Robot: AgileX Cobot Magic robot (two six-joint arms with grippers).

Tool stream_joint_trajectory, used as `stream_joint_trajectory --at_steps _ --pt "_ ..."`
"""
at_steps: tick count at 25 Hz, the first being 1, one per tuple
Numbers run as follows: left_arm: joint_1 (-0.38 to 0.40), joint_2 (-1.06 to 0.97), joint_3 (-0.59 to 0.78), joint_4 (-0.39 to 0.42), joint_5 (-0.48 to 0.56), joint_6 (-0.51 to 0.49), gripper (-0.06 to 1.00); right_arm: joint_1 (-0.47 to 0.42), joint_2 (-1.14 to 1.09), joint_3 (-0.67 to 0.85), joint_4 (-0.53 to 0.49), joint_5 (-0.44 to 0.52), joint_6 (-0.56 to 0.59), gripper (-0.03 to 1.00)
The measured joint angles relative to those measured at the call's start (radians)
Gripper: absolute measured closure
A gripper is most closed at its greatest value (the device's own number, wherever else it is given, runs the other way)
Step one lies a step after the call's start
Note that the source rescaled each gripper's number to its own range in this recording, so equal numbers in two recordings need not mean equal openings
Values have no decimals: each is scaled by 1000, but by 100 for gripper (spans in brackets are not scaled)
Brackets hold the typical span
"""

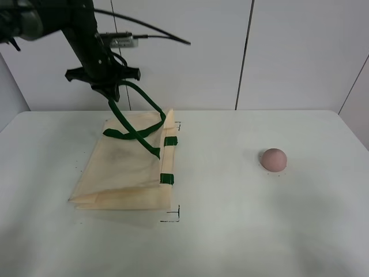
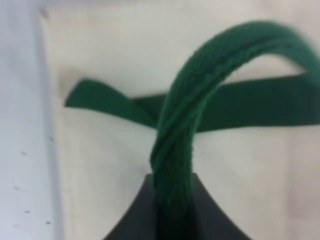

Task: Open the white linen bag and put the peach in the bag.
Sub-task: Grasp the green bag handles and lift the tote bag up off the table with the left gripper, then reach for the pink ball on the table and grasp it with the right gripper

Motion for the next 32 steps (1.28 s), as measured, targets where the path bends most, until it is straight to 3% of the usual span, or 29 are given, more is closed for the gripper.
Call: stream_joint_trajectory --at_steps 6,11,20,22,27,32 --pt "0 -84 -122 -19 74 49 94 0 0 0 0 0 0 -3" --pt "0 -152 -128 -86 75 92 94 0 0 0 0 0 0 -3" --pt "0 -231 -130 -96 75 97 94 0 45 0 0 0 0 -3" --pt "0 -231 -130 -97 75 97 94 0 144 -9 1 -6 0 -3" --pt "0 -231 -130 -96 75 98 94 0 522 -100 8 -120 -19 -3" --pt "0 -231 -130 -95 75 98 94 0 1020 -326 8 -171 -35 -3"
